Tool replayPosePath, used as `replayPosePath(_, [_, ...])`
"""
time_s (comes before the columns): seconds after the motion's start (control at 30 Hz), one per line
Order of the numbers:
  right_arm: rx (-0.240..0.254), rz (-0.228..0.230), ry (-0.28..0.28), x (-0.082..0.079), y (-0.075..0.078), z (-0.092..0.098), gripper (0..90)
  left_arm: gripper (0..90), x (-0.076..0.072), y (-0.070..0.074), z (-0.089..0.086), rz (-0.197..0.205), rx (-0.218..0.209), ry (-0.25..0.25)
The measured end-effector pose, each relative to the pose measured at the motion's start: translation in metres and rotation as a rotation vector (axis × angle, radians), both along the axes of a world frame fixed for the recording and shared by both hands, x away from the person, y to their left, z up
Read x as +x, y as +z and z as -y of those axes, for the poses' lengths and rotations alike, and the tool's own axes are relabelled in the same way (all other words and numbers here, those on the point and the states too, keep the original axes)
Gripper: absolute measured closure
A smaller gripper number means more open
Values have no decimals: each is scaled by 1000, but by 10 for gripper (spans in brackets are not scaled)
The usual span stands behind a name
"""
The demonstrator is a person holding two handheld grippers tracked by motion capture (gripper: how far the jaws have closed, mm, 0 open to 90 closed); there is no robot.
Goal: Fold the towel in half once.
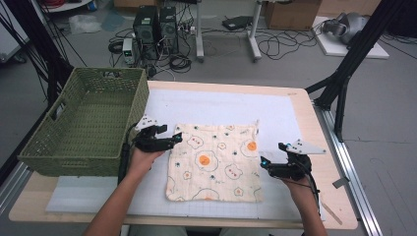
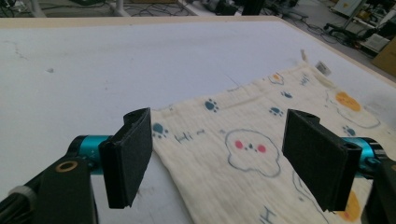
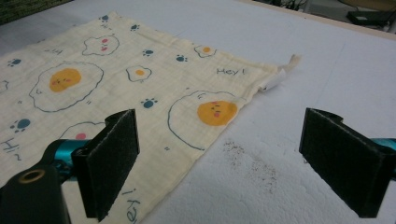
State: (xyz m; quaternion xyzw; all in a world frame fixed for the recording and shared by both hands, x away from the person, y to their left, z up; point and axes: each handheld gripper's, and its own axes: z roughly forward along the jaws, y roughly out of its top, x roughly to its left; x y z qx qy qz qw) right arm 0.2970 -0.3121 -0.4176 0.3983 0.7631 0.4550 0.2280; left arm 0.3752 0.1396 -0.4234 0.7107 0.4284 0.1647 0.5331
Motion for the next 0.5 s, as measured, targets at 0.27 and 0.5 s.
replayPosePath(0.27, [0,-13,5,1,-2,-1,114,270,25,4,5,-24,57,20])
replayPosePath(0.5, [1,-13,6,1,-2,0,115,314,43,-12,3,-95,120,52])
